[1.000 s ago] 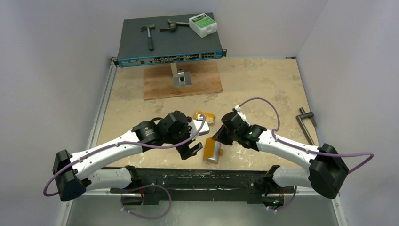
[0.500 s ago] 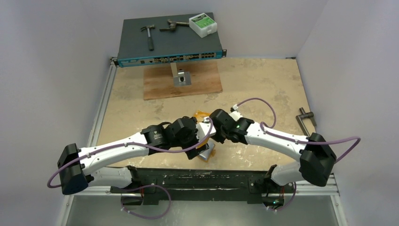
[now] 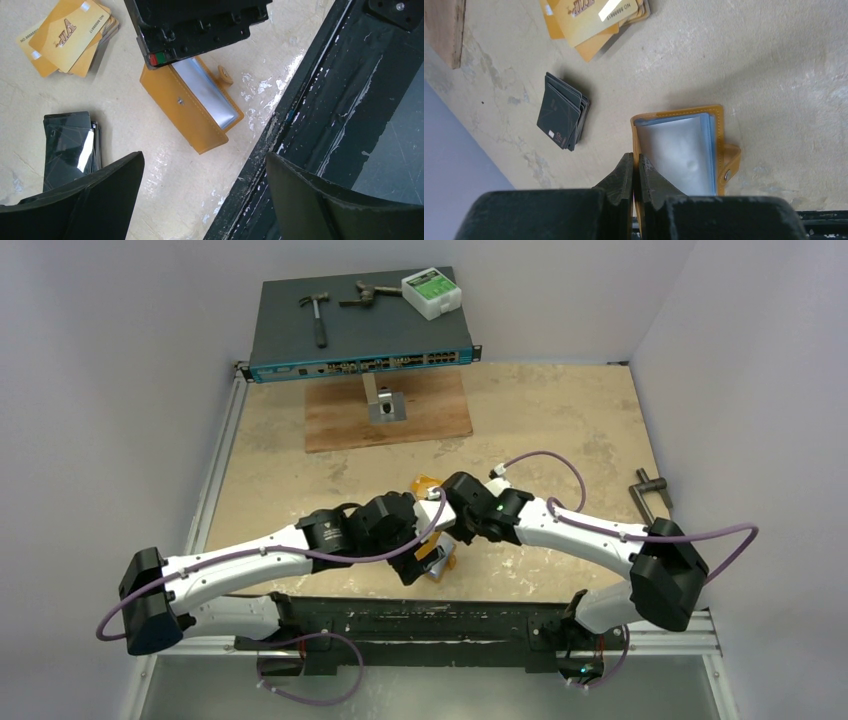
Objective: Put the credit cards into the card holder
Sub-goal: Open the card holder at the corner of the board.
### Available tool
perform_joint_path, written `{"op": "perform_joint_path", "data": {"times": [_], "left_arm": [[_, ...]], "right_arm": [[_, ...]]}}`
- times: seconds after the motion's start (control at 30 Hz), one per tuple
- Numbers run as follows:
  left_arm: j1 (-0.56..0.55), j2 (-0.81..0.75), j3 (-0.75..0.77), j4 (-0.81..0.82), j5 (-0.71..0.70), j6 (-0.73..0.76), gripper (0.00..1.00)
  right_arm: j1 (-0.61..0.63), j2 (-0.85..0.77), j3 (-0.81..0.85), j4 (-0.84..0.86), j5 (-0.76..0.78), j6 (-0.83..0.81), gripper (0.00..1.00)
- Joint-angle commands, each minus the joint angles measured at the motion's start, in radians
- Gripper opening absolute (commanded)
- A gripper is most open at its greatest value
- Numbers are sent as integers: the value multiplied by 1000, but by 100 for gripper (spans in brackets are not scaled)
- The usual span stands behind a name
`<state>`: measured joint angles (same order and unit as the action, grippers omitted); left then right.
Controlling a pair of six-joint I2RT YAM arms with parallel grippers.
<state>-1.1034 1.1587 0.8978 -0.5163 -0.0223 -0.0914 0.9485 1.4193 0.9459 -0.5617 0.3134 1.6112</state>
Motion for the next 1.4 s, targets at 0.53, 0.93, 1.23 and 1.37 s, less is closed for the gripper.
{"op": "perform_joint_path", "data": {"times": [0.53, 0.93, 1.23, 1.37], "left_arm": [[-139, -218, -191, 286, -44, 146, 95], [-152, -172, -294, 389, -251, 191, 97], [-31, -131, -278, 385, -162, 124, 60], [-13, -121, -258, 375, -126, 76, 57]], "right_arm": [[39, -49, -9, 32, 4, 83, 0], [40, -58, 4, 34, -21, 76, 0], [41, -84, -3, 37, -7, 42, 0], [41, -87, -5, 63, -18, 17, 0]]}}
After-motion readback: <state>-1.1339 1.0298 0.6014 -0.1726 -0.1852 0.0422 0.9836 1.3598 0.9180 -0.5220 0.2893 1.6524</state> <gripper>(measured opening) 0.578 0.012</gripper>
